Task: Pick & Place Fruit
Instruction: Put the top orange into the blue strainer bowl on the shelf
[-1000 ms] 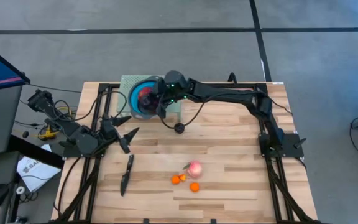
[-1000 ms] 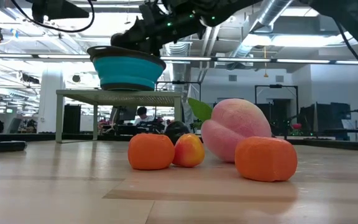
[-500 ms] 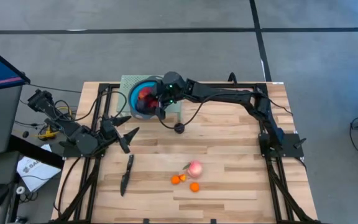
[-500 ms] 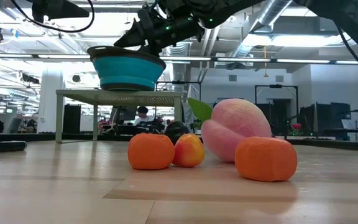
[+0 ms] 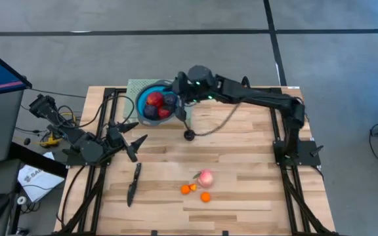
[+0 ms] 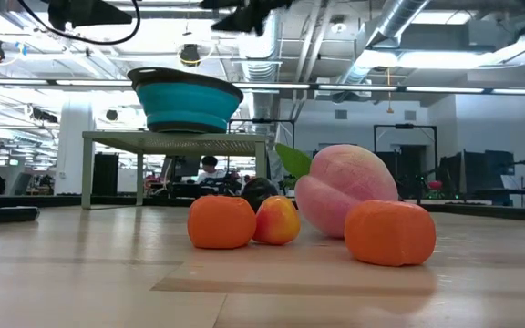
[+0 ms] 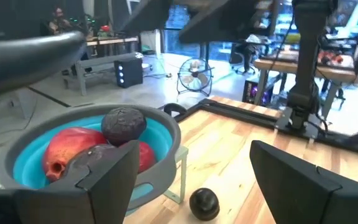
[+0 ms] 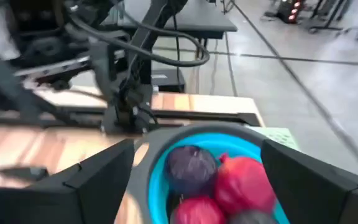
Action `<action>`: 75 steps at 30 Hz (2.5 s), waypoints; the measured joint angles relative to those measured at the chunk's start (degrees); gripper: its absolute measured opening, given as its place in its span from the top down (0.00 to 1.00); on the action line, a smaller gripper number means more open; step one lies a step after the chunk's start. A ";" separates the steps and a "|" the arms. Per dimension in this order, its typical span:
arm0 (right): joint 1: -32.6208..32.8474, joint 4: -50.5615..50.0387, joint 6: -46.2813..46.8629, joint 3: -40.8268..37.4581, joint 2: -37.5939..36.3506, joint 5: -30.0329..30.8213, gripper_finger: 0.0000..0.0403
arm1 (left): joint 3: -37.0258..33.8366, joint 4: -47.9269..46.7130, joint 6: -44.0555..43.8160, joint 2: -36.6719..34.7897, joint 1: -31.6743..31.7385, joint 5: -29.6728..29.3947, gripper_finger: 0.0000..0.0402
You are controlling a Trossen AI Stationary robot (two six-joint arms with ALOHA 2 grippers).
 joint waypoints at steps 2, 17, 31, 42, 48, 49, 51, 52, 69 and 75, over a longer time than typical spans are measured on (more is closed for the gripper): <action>1.85 -4.14 -2.68 -0.87 -3.11 3.76 0.17 | 0.00 0.26 1.13 0.28 0.00 0.69 0.26; 14.97 -3.70 11.13 -36.17 -27.40 16.76 0.25 | 0.02 6.18 9.59 9.63 0.00 17.31 0.34; 29.17 8.02 23.51 -53.59 -29.17 22.56 0.25 | 3.43 19.32 6.86 31.28 -0.04 33.08 0.35; 33.26 13.81 35.46 -64.61 -26.05 25.62 0.25 | 6.31 18.82 -1.86 42.76 -0.22 43.48 0.35; 35.15 28.10 39.79 -71.65 -26.05 30.82 0.25 | 8.14 18.43 -3.52 47.58 0.15 45.50 0.35; 35.19 30.75 40.00 -72.62 -26.05 31.21 0.25 | 9.19 18.90 -3.04 48.61 0.17 45.78 0.35; 35.17 34.86 40.06 -73.88 -26.05 31.76 0.25 | 10.65 18.95 -1.40 50.45 0.66 47.84 0.35; 35.17 36.15 40.03 -74.13 -26.05 32.01 0.25 | 11.52 18.87 -0.80 51.66 1.01 49.13 0.34; 35.10 40.99 36.22 -74.27 -26.05 33.44 0.25 | 13.86 26.82 -2.28 65.52 7.79 54.06 0.15; 35.09 41.12 36.24 -74.27 -26.05 35.43 0.25 | 13.72 27.36 -3.58 66.84 8.70 55.44 0.25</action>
